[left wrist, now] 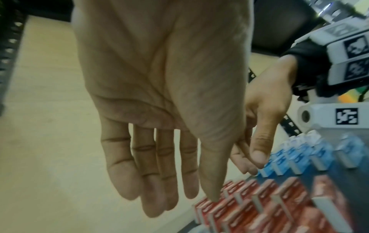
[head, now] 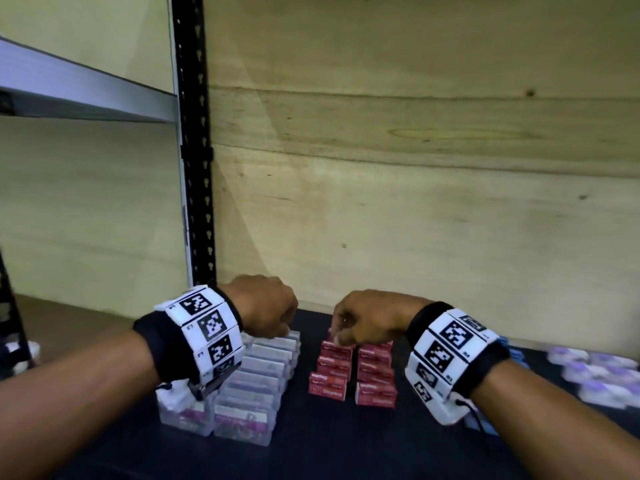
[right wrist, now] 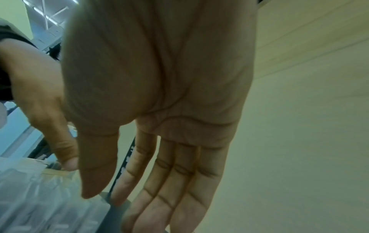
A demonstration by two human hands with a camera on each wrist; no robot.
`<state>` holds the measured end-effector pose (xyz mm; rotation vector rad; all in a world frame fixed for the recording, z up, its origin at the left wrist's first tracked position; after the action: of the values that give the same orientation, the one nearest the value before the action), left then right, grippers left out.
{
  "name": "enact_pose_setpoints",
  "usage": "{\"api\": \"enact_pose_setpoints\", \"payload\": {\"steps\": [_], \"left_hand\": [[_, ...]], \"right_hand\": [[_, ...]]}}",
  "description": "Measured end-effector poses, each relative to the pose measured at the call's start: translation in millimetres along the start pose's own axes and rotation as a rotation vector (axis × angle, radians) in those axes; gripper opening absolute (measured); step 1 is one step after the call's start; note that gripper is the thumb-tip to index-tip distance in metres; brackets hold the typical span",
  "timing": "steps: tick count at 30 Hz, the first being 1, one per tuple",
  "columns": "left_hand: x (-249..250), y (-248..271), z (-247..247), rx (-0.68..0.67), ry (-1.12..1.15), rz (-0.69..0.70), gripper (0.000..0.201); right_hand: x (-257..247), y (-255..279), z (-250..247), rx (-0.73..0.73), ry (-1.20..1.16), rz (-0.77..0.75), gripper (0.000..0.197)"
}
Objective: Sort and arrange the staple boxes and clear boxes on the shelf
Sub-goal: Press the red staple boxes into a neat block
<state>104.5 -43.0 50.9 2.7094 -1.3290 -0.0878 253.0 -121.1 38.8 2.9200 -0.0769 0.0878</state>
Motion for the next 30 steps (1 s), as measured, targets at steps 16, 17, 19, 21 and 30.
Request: {"api": "enact_pose_setpoints", "payload": {"steps": [16, 17, 19, 21, 30], "left_hand": [[85.8, 3.8, 39.0, -0.154, -0.099, 0.113, 0.027], [87.7, 7.3, 38.3, -0.146, -0.096, 0.116, 0.027], [88.3, 14.0, 37.5, -0.141, -0.077, 0.120, 0.028], [88.8, 22.8, 33.1, -0.121, -0.052, 0.138, 0.024], [76.1, 73.4, 52.8, 0.213, 0.200, 0.285, 0.016]], "right_hand": [[17.0, 58.9, 54.8, -0.069, 0.190, 0.165, 0.028], [14.1, 62.1, 55.0, -0.097, 0.209, 0.163, 0.027], [8.1, 70.7, 53.4, -0.138, 0.245, 0.154, 0.024], [6.2, 79.8, 49.8, -0.106, 0.227, 0.161, 0.020], [-10.2, 154.3, 56.8, 0.123, 0.133, 0.301, 0.013]]}}
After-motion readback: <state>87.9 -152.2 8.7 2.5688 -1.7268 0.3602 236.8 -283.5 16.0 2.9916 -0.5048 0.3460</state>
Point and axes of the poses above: each hand's wrist, its own y-axis away from the middle knuckle, its own z-axis out of the palm, x = y × z, the point moved 3 cm from there along -y, towards the middle knuckle, and after that the axes turned 15 degrees about y, right-handed, at the moved point
